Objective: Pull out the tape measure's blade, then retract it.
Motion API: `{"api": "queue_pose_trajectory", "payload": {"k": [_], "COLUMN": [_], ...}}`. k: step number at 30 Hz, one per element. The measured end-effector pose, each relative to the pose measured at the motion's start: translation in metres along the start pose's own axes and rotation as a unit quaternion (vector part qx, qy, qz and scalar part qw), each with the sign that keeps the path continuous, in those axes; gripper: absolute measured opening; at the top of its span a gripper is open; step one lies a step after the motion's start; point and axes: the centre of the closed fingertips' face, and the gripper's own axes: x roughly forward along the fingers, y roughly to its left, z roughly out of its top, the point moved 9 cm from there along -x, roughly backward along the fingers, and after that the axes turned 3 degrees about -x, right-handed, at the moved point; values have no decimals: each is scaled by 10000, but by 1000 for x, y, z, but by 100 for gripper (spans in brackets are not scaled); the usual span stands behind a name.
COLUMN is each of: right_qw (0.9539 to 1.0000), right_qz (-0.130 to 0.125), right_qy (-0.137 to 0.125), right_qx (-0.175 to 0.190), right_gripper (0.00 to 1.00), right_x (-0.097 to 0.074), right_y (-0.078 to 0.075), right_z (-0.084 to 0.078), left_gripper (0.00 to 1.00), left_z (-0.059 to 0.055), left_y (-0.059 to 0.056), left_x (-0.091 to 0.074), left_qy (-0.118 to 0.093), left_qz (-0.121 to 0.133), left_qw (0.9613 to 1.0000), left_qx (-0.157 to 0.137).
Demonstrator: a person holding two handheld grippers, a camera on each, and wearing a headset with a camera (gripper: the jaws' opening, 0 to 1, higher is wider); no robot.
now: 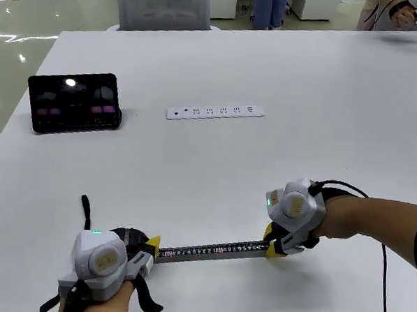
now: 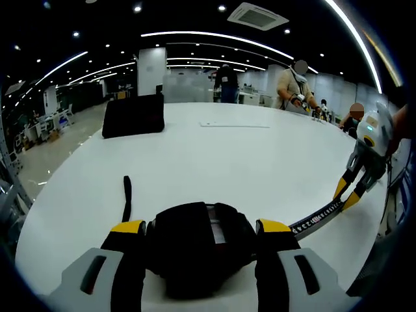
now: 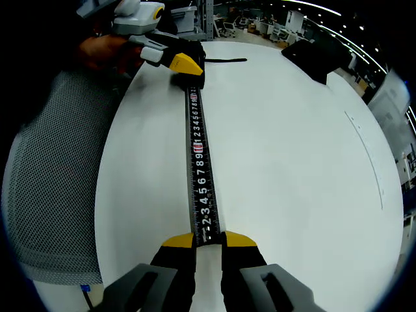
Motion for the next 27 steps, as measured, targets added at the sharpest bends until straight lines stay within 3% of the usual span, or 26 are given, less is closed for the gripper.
{"api": "queue_pose_trajectory", "payload": {"k": [5,27], "right_qw": [10000,9997], "right_qz": [55,19], "right_qy": [63,111], "right_qx": [-3,213], "right_gripper": [11,11], "right_x": [0,0], "right_y": [-1,-1], "right_z": [1,5], "left_gripper": [63,63], "left_z": [3,2], "left_y": [0,0], "left_x": [1,1], "left_qy": [205,331], "left_qz": [-16,-37], "left_qw": [9998,9994], "left_qx": [-30,-63]}}
